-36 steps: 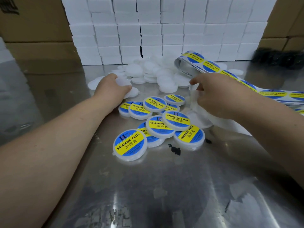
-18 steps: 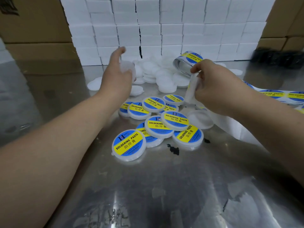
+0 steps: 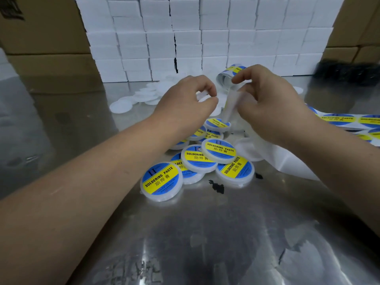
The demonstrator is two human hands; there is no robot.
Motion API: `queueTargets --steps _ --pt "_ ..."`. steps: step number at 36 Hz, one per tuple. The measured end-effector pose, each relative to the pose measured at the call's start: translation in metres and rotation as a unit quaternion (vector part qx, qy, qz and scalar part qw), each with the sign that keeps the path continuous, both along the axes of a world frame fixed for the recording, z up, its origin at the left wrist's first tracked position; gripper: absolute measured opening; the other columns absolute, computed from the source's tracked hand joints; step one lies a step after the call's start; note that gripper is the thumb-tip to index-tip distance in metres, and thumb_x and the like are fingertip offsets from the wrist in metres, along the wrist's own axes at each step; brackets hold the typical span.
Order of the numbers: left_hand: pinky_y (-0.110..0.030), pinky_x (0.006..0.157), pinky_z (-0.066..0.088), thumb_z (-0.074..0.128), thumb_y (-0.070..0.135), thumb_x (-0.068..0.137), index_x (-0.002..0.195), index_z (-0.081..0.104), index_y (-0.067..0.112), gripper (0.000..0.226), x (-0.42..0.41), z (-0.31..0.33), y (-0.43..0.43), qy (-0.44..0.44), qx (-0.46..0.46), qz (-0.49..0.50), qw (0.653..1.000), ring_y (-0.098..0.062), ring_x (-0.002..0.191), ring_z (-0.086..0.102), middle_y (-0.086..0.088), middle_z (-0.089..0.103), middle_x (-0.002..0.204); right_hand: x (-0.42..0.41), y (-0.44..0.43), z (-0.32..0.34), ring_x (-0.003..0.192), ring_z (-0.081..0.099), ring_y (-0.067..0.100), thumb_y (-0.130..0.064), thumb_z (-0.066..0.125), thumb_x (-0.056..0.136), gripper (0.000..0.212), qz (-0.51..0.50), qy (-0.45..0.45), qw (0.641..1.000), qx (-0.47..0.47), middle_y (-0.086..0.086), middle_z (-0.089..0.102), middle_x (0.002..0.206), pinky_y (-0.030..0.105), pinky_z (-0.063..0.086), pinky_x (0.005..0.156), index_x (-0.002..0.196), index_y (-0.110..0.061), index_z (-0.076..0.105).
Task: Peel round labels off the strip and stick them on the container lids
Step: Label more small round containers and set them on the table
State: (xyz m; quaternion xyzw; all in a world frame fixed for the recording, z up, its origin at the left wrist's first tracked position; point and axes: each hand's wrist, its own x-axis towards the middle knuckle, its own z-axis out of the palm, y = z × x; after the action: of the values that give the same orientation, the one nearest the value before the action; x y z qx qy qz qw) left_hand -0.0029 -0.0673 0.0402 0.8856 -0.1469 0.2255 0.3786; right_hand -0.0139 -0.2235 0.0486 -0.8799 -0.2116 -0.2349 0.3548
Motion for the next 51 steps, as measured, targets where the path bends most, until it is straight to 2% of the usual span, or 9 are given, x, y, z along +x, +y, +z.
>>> queueTargets --steps 3,12,20,25,30,35,44,47,51 --pt "-0.006 0.062 0.031 0.057 0.031 0.082 0.063 0.051 0.037 0.021 -0.002 0.000 -0.001 0.001 -0.002 0.004 1.000 0.002 0.072 0.047 0.014 0.050 0.079 0.002 -0.001 -0.001 0.052 0.048 -0.007 -0.005 0.042 0.085 0.030 0.013 0.000 1.000 0.022 -0.012 0.054 0.067 0.009 0.035 0.048 0.096 -0.033 0.046" --pt "-0.023 0.072 0.040 0.067 0.039 0.077 0.064 0.054 0.041 0.018 -0.010 -0.003 -0.009 -0.006 -0.013 -0.047 0.999 -0.009 0.087 0.054 0.007 0.057 0.090 0.004 0.000 -0.001 0.056 0.046 -0.016 0.002 0.043 0.082 0.034 0.028 0.007 0.998 0.060 -0.018 0.050 0.075 0.002 0.031 0.053 0.074 -0.032 0.042" --pt "-0.022 0.074 0.038 0.071 0.039 0.075 0.073 0.055 0.039 0.015 -0.013 -0.005 -0.010 -0.031 -0.005 -0.046 0.998 -0.007 0.090 0.051 0.008 0.055 0.091 0.002 0.001 -0.001 0.052 0.049 -0.011 0.004 0.047 0.077 0.036 0.054 0.036 0.995 0.069 -0.016 0.056 0.057 0.004 0.035 0.052 0.063 -0.028 0.053" --pt "-0.028 0.078 0.042 0.070 0.039 0.076 0.067 0.052 0.045 0.021 -0.014 -0.004 -0.009 -0.045 -0.008 -0.047 0.998 -0.010 0.090 0.053 0.008 0.057 0.091 0.000 0.001 0.001 0.049 0.050 -0.013 0.005 0.050 0.076 0.039 0.066 0.055 0.993 0.076 -0.030 0.056 0.051 0.002 0.032 0.045 0.061 -0.030 0.060" --pt "-0.024 0.075 0.040 0.067 0.045 0.072 0.065 0.052 0.047 0.017 -0.013 -0.004 -0.009 -0.039 -0.011 -0.050 0.998 -0.008 0.087 0.054 0.011 0.056 0.084 -0.002 0.001 0.001 0.044 0.049 -0.011 0.004 0.050 0.075 0.039 0.072 0.073 0.990 0.100 -0.027 0.056 0.049 0.003 0.031 0.040 0.058 -0.029 0.061" --pt "-0.022 0.076 0.039 0.067 0.031 0.080 0.067 0.054 0.044 0.023 -0.011 -0.005 -0.008 -0.030 -0.022 -0.063 0.997 -0.010 0.090 0.054 0.012 0.054 0.082 0.000 0.001 0.001 0.044 0.050 -0.006 0.000 0.051 0.075 0.042 0.072 0.101 0.984 0.128 -0.020 0.058 0.049 0.009 0.038 0.042 0.050 -0.032 0.064" --pt "-0.022 0.071 0.033 0.060 0.042 0.083 0.064 0.050 0.042 0.022 -0.003 -0.008 -0.001 -0.027 -0.014 0.025 0.999 -0.006 0.084 0.048 0.012 0.054 0.089 0.001 0.002 0.000 0.040 0.040 0.000 -0.017 0.050 0.073 0.024 0.023 0.104 0.982 0.158 -0.013 0.049 0.044 0.011 0.029 0.037 0.053 -0.027 0.060" --pt "-0.022 0.071 0.032 0.057 0.045 0.085 0.068 0.054 0.038 0.018 0.003 -0.008 0.006 -0.030 -0.024 0.073 0.997 -0.009 0.085 0.048 0.008 0.056 0.094 0.001 0.002 -0.001 0.051 0.044 0.003 -0.020 0.051 0.081 0.017 -0.008 0.077 0.987 0.142 -0.011 0.051 0.055 0.021 0.036 0.050 0.065 -0.021 0.056" --pt "-0.023 0.069 0.033 0.052 0.043 0.088 0.077 0.060 0.026 0.022 0.011 -0.009 0.014 -0.031 -0.069 0.121 0.990 -0.013 0.085 0.052 0.008 0.057 0.083 0.001 0.001 -0.001 0.054 0.047 -0.001 -0.021 0.055 0.083 0.013 -0.035 0.032 0.992 0.121 -0.012 0.051 0.065 0.012 0.036 0.050 0.089 -0.032 0.052"
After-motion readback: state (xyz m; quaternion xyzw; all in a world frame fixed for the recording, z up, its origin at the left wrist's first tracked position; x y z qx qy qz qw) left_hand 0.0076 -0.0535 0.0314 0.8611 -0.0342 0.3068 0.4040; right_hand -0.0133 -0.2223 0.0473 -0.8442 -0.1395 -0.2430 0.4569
